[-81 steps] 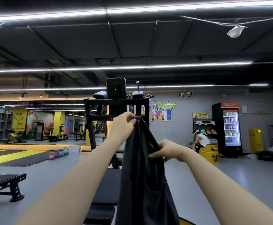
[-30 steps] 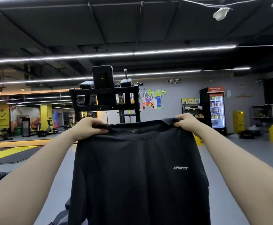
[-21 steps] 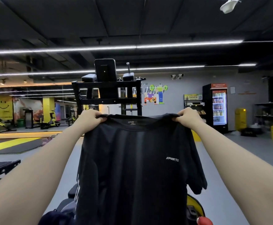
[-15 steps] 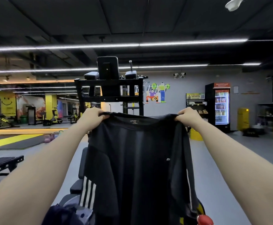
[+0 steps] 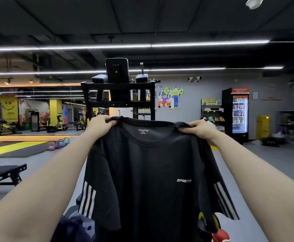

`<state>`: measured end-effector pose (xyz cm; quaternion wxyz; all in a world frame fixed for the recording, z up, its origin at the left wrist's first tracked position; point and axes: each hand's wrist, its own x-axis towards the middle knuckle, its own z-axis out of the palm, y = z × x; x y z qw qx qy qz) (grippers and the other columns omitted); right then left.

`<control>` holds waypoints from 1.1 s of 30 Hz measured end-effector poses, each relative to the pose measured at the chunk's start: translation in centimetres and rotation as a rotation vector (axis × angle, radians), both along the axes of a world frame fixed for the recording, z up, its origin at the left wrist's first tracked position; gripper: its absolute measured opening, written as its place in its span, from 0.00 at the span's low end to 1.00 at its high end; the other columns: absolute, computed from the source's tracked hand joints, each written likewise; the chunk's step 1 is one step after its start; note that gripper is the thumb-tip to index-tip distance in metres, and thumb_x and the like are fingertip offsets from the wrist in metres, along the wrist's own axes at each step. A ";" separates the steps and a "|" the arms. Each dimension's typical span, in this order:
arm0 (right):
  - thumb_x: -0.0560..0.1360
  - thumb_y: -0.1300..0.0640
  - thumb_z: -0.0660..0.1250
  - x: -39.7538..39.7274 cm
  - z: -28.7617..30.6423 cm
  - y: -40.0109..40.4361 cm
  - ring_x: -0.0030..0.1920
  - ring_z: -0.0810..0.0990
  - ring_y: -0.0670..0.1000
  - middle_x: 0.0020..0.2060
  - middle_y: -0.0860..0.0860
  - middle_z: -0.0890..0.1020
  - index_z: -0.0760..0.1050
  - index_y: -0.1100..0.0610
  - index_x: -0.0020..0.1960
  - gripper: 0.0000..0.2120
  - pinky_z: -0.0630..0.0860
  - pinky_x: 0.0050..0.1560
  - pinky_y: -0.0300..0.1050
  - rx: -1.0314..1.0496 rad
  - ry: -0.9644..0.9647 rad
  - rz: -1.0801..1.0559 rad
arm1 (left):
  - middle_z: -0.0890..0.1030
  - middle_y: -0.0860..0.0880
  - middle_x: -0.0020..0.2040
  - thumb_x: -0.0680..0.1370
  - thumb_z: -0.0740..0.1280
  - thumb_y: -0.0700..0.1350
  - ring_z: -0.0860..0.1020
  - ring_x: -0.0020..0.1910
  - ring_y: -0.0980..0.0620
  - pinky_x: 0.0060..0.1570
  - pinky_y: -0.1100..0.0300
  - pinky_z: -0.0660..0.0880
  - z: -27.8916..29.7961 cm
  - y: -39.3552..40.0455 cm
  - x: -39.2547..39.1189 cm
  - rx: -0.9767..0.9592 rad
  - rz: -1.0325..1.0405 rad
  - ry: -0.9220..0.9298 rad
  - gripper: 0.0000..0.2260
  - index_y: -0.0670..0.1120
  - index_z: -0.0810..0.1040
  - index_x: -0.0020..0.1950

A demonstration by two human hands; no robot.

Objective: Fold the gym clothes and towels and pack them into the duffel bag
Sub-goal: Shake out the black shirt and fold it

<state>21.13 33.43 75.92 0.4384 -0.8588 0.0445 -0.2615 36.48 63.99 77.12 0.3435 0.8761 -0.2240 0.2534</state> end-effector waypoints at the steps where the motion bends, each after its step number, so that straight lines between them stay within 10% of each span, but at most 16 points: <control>1: 0.75 0.54 0.70 -0.2 0.0 -0.1 0.39 0.78 0.46 0.38 0.50 0.81 0.81 0.58 0.54 0.10 0.75 0.34 0.30 0.028 -0.009 -0.006 | 0.80 0.46 0.51 0.79 0.63 0.54 0.76 0.55 0.44 0.48 0.56 0.71 -0.1 0.1 0.0 0.004 0.011 -0.005 0.14 0.49 0.80 0.58; 5: 0.77 0.58 0.67 0.2 0.0 -0.8 0.51 0.80 0.55 0.50 0.60 0.81 0.81 0.60 0.51 0.07 0.76 0.60 0.51 0.174 0.031 0.010 | 0.78 0.49 0.47 0.78 0.65 0.55 0.75 0.53 0.46 0.46 0.58 0.67 -0.3 0.1 -0.2 0.016 0.007 -0.027 0.14 0.47 0.81 0.56; 10: 0.75 0.62 0.69 0.5 -0.5 -1.6 0.33 0.80 0.45 0.37 0.52 0.82 0.82 0.60 0.48 0.04 0.78 0.34 0.36 0.088 0.073 -0.038 | 0.80 0.49 0.46 0.76 0.68 0.53 0.76 0.51 0.48 0.46 0.59 0.70 -0.8 0.4 0.2 -0.052 -0.206 0.120 0.09 0.48 0.81 0.49; 15: 0.73 0.56 0.72 1.2 -1.4 -3.2 0.51 0.78 0.55 0.40 0.49 0.80 0.83 0.58 0.52 0.09 0.76 0.56 0.50 -0.092 0.030 -0.228 | 0.80 0.49 0.50 0.74 0.71 0.48 0.76 0.51 0.53 0.47 0.64 0.71 -1.1 1.1 -0.3 0.119 -0.386 0.345 0.09 0.47 0.82 0.51; 26: 0.77 0.54 0.67 1.5 -1.9 -2.7 0.48 0.70 0.53 0.37 0.47 0.71 0.82 0.59 0.54 0.11 0.66 0.48 0.41 -0.242 -0.011 -0.439 | 0.80 0.48 0.43 0.78 0.66 0.45 0.77 0.46 0.48 0.42 0.59 0.74 -2.0 0.2 0.0 0.080 -0.210 0.335 0.06 0.46 0.81 0.51; 33: 0.73 0.64 0.60 2.3 -1.3 -1.3 0.42 0.75 0.59 0.36 0.59 0.75 0.71 0.60 0.33 0.10 0.69 0.36 0.43 -0.153 0.023 -0.558 | 0.79 0.39 0.40 0.79 0.57 0.33 0.80 0.32 0.45 0.25 0.56 0.78 -1.2 -2.2 -0.9 -0.369 -0.238 0.529 0.10 0.35 0.75 0.57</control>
